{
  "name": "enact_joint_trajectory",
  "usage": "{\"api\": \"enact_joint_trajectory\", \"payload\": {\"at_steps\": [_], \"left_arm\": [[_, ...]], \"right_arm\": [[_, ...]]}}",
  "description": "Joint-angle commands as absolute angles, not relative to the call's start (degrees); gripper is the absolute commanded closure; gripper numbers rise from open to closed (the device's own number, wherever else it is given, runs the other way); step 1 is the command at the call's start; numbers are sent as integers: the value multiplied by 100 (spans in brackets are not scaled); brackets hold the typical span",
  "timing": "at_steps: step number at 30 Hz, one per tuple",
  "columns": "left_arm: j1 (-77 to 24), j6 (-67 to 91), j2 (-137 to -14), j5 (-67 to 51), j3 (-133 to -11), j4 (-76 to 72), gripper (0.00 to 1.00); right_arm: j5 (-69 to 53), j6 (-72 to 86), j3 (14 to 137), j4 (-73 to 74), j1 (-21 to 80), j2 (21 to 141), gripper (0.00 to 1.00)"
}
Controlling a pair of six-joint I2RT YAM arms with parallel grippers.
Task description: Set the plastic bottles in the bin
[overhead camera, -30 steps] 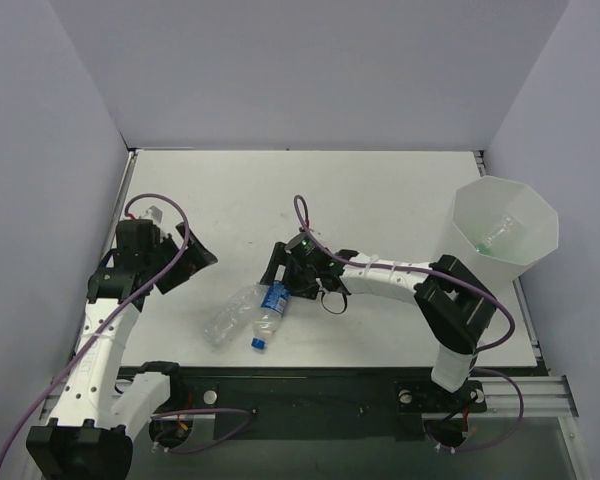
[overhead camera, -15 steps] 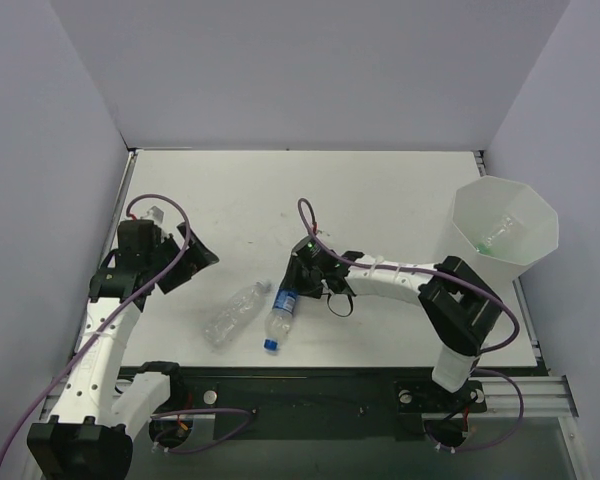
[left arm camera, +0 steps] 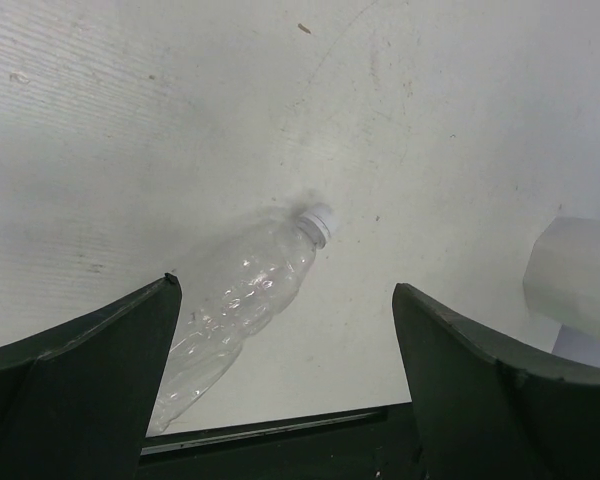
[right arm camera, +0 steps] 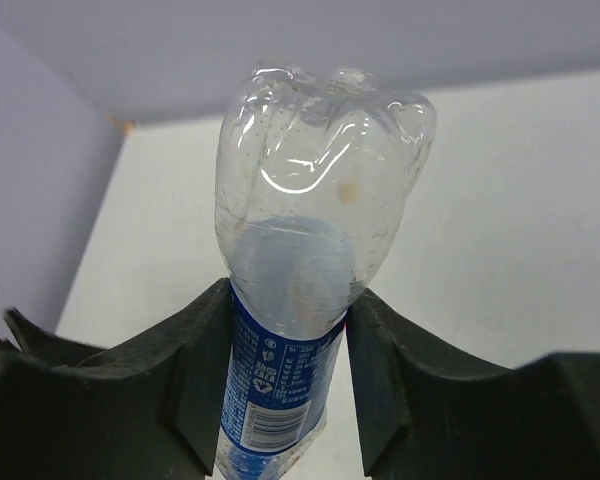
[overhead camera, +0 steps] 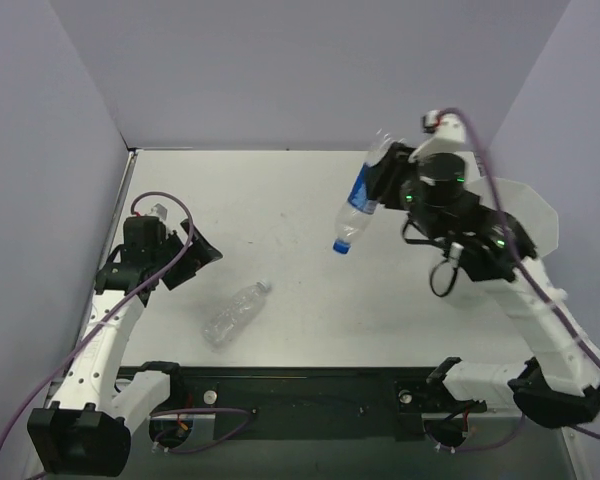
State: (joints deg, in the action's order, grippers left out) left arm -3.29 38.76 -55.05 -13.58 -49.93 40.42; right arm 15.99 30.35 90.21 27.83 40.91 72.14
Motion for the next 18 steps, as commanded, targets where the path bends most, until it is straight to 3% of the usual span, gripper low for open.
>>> {"api": "enact_joint_trajectory", "payload": {"at_steps": [1, 4, 8, 12, 18], "left_arm": [[-650, 4034, -5607, -810, -5299, 3857, 2], [-1001, 3990, -5634, -212, -5510, 4095, 2], [-1063, 3999, -5581, -272, -5476, 4078, 2], [-1072, 3982, -5607, -281, -5502, 4034, 2], [-1072, 3613, -5634, 333, -5879, 4324, 2]], "right_arm": [[3371, 1681, 9852, 3762, 3781, 6497, 76], [4006, 1407, 10046, 3631, 3429, 6171, 75], [5095, 749, 10125, 3270, 2560, 5907, 75], [4871, 440, 9958, 2717, 1480, 5801, 75], [4650, 605, 9590, 2698, 651, 6073, 75]]}}
